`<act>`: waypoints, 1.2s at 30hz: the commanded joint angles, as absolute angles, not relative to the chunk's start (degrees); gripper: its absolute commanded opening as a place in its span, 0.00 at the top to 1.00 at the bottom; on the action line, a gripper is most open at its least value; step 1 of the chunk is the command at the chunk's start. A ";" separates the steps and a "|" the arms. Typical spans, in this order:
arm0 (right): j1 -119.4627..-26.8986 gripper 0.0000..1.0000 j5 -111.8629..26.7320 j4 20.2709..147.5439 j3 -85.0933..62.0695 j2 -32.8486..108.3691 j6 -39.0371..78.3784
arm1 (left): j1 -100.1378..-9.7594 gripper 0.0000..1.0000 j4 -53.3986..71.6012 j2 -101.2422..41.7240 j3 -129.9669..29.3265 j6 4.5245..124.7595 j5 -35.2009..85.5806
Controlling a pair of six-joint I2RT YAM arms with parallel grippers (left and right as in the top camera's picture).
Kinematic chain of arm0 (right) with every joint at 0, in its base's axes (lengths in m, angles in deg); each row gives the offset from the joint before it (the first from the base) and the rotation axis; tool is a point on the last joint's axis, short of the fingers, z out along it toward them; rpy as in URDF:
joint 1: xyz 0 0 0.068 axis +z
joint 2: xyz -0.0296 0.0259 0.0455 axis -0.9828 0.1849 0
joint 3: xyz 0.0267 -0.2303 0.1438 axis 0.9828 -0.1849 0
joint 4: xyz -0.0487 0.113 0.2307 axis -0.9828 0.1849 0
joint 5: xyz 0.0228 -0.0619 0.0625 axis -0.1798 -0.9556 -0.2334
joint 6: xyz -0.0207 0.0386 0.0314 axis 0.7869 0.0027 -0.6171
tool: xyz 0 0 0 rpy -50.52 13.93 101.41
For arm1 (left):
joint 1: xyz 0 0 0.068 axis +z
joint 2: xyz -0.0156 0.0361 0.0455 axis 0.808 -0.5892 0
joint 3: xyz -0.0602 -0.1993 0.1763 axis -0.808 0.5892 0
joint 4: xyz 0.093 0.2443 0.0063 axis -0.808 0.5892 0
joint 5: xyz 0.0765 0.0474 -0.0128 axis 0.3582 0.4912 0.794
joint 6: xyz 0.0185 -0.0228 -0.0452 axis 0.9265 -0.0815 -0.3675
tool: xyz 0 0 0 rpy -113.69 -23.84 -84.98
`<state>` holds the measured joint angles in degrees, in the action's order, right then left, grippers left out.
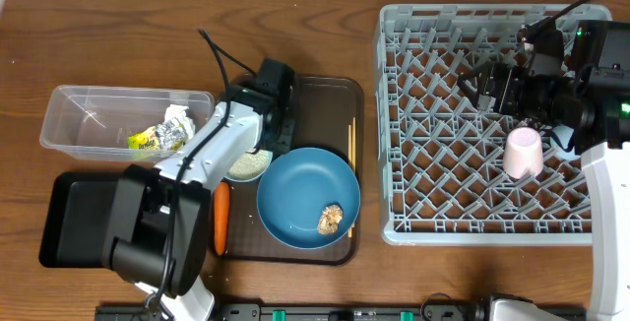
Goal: Sort waste into correct bins and load items into the dishwasher rack
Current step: 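Grasp the light-blue rice bowl rim with the left gripper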
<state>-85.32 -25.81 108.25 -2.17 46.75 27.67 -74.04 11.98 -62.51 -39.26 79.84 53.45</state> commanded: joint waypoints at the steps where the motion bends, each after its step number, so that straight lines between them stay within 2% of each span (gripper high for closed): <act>1: -84.89 0.12 -25.75 108.18 -1.62 46.82 26.95 | -73.95 0.60 11.65 -64.33 -38.95 79.36 55.44; 4: -84.89 0.12 -25.77 108.38 -1.62 46.82 26.97 | -73.98 0.67 11.71 -66.01 -38.95 79.36 55.42; 11: -84.89 0.12 -25.77 108.38 -1.62 46.82 26.97 | -73.98 0.94 11.54 -66.56 -39.48 79.36 56.34; 20: -84.89 0.12 -25.77 108.38 -1.62 46.82 26.97 | -74.04 0.94 13.05 -61.35 -42.17 78.79 56.45; 36: -84.89 0.11 -25.79 108.05 -1.62 46.82 26.97 | -74.13 0.94 23.43 -37.03 -42.25 73.99 56.27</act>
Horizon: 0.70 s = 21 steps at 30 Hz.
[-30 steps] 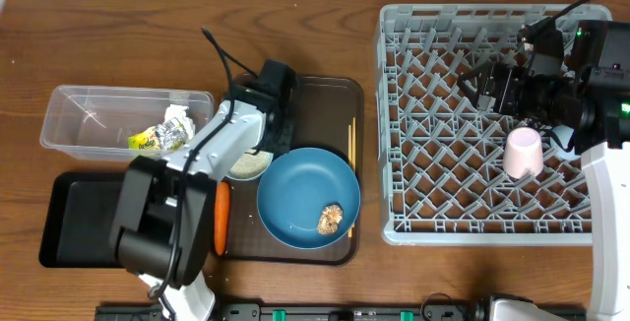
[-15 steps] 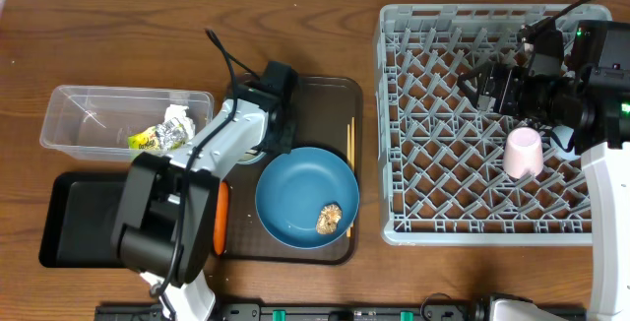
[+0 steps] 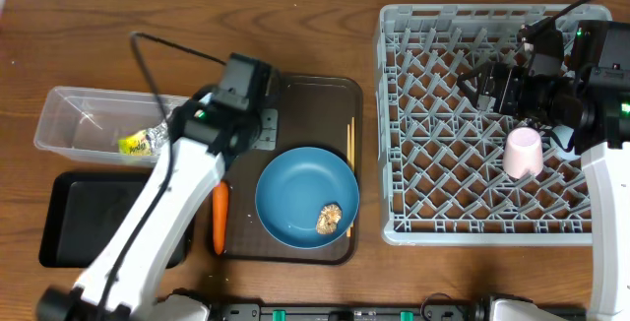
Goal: Sort waste into correct bins and load items into the dishwasher rack
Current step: 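Grasp the light-blue rice bowl rim with the left gripper, then tip the light-blue bowl over the black tray to pour out rice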
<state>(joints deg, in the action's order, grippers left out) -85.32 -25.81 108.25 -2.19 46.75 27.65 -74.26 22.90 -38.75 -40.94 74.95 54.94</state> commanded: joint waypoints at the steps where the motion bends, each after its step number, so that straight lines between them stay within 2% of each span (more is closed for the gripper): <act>1: -84.89 0.12 -25.79 108.05 -1.62 46.82 26.97 | -74.13 0.94 23.58 -36.68 -42.25 73.99 56.27; 4: -84.89 0.11 -25.77 108.11 -1.62 46.82 26.97 | -74.13 0.94 25.64 -35.65 -42.25 73.79 57.12; 10: -84.89 0.11 -25.77 108.31 -1.62 46.82 26.97 | -71.33 0.94 31.76 -32.70 -42.23 62.95 60.31; 15: -84.89 0.11 -25.79 108.33 -1.62 46.82 26.99 | -65.28 0.94 32.32 -28.96 -41.05 62.66 53.28; 21: -84.89 0.11 -25.79 108.35 -1.62 46.82 26.99 | -52.21 0.94 32.28 -23.74 -37.77 65.51 40.95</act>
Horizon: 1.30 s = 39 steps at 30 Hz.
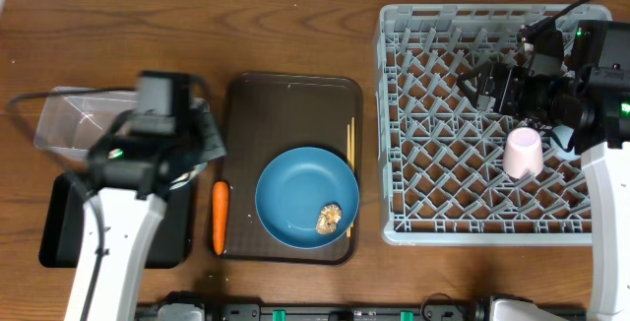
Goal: Sort waste into correct bins and load items into the dishwasher rack
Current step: 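Tip the light-blue bowl over the black tray to pour out rice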
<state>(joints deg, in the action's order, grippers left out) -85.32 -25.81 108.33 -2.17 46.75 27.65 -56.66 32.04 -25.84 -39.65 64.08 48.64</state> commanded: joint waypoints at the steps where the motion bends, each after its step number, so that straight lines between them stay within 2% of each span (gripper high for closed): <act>1: -84.89 0.11 -25.77 108.38 -1.62 46.82 26.99 | -49.69 0.94 32.28 -22.93 -37.05 66.69 38.22; 12: -84.91 0.11 -25.79 108.22 -1.62 46.82 26.99 | -24.58 0.94 27.76 -18.58 -22.26 81.31 10.31; 20: -84.91 0.11 -25.90 108.03 -1.62 46.82 26.99 | -6.79 0.94 25.13 -18.56 -11.74 90.95 -1.15; 29: -84.91 0.11 -28.35 107.87 -1.62 46.82 26.97 | 11.20 0.94 23.58 -18.78 -3.96 104.96 -19.86; 34: -84.91 0.11 -28.35 107.87 -1.62 46.82 26.97 | 18.11 0.94 21.18 -19.10 -0.29 109.48 -28.91; 39: -84.91 0.11 -28.35 107.87 -1.62 46.82 26.97 | 19.42 0.94 17.86 -20.81 1.94 112.17 -33.06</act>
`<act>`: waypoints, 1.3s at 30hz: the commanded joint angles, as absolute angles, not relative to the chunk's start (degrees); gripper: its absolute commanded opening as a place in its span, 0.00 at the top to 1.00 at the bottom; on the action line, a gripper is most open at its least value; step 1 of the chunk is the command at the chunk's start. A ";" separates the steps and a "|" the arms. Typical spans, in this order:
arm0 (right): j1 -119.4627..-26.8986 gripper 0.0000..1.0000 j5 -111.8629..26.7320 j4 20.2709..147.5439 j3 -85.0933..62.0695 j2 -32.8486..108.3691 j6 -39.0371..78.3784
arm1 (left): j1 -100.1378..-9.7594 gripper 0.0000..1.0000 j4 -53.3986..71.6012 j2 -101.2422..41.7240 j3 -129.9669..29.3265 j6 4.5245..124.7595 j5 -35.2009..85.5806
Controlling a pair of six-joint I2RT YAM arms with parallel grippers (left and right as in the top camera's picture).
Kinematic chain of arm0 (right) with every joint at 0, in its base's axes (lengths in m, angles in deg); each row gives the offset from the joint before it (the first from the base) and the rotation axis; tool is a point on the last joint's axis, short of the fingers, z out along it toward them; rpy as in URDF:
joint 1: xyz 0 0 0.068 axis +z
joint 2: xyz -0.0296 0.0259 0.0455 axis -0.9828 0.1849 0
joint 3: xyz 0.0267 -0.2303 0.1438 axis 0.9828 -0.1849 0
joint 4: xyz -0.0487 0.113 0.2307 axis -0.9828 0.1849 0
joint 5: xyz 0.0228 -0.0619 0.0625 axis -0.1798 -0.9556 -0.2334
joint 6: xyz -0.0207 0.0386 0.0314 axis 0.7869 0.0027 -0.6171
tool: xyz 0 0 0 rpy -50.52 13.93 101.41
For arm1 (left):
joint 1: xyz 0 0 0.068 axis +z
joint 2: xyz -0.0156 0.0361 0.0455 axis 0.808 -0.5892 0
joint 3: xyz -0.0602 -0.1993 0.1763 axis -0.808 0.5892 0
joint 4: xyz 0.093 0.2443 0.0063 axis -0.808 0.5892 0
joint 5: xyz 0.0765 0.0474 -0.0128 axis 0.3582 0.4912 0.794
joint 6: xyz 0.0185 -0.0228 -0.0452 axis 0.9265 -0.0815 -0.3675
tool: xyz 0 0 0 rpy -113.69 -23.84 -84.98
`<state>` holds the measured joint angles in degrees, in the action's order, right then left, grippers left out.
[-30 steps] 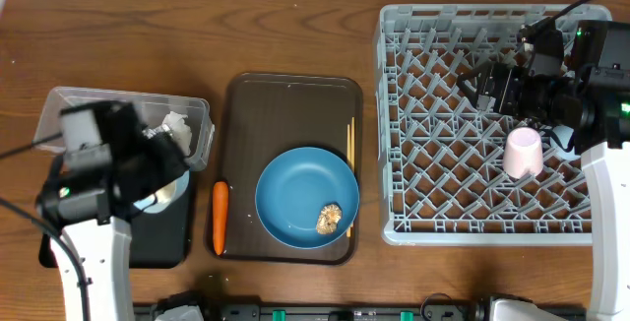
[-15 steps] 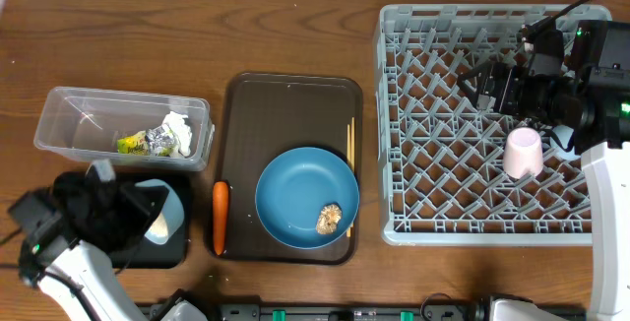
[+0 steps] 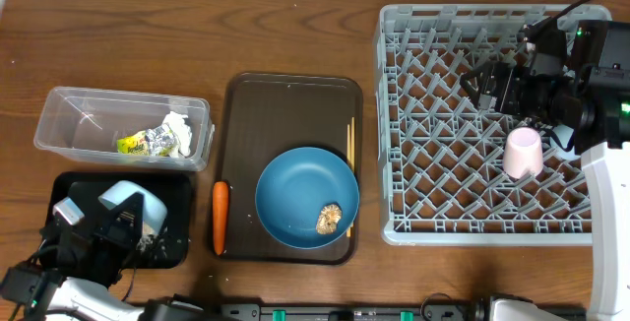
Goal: Sort waste into correct bins and load items into the dishwasher rack
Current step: 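Tip the light-blue bowl over the black tray to pour out rice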
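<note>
My left gripper [image 3: 98, 221] hangs low over the black bin [image 3: 175, 213] at the front left, shut on a small pale bowl [image 3: 126, 203] that it holds tilted; a few crumbs lie beneath it. On the brown tray [image 3: 290, 99] stands a blue plate [image 3: 300, 193] with a food scrap [image 3: 331, 219]. An orange carrot [image 3: 220, 217] lies on the tray's left edge and thin chopsticks [image 3: 348, 159] on its right. My right gripper [image 3: 484, 80] is open and empty over the grey dishwasher rack [image 3: 443, 26], where a pink cup [image 3: 523, 152] stands upside down.
A clear plastic bin [image 3: 69, 124] behind the black bin holds crumpled wrappers [image 3: 157, 142]. The right arm's body covers the rack's right side. Brown table shows between the bins, the tray and the rack.
My left arm has pulled back from the seam between the two bins to the table's front left corner, with the pale bowl now low over the black bin. The right arm is unchanged.
My left gripper first stood at a small bowl of pale food on the tray's left side. The bowl then left the tray with the gripper, then they were over the bins, and now over the black bin. The right arm stayed still over the rack.
</note>
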<state>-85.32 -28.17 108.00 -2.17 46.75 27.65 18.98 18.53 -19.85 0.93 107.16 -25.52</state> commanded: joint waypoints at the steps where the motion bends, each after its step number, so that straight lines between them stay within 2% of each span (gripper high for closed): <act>1: -84.91 0.11 -28.37 107.87 -1.62 46.82 26.97 | 19.42 0.94 17.44 -21.29 2.27 113.00 -34.85; 13: -84.91 0.10 -28.35 107.68 -1.62 46.82 26.97 | 19.44 0.94 17.44 -22.69 2.51 114.16 -35.66; 19: -84.91 0.10 -28.33 107.68 -1.62 46.82 26.95 | 19.38 0.94 17.96 -22.89 2.51 107.54 -37.26; 21: -84.91 0.10 -28.33 107.76 -1.62 46.82 26.97 | 19.35 0.94 17.29 -22.82 2.51 109.79 -33.76; 23: -84.91 0.10 -28.33 107.70 -1.62 46.82 26.95 | 19.75 0.94 18.75 -22.95 2.51 106.07 -37.19; 25: -84.91 0.10 -28.33 107.70 -1.62 46.82 26.95 | 19.59 0.94 17.66 -22.73 2.49 110.92 -35.27; 27: -84.91 0.10 -28.30 107.46 -1.62 46.82 26.56 | 19.94 0.94 20.59 -22.82 2.49 103.38 -37.30; 29: -84.91 0.10 -28.33 107.63 -1.62 46.82 26.34 | 19.83 0.94 18.77 -22.69 2.62 111.80 -34.30; 31: -84.95 0.10 -28.33 107.41 -1.62 46.82 26.32 | 20.45 0.94 19.36 -22.99 2.57 106.12 -32.43; 33: -84.95 0.10 -28.33 107.48 -1.62 46.80 26.34 | 20.53 0.94 18.71 -23.04 2.68 109.18 -33.54; 39: -84.95 0.10 -28.30 107.44 -1.62 46.82 26.32 | 20.64 0.94 17.61 -22.84 2.66 108.28 -36.29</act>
<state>-85.32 -28.17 107.46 -2.17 46.75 26.97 20.36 18.03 -22.73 2.68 107.12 -34.44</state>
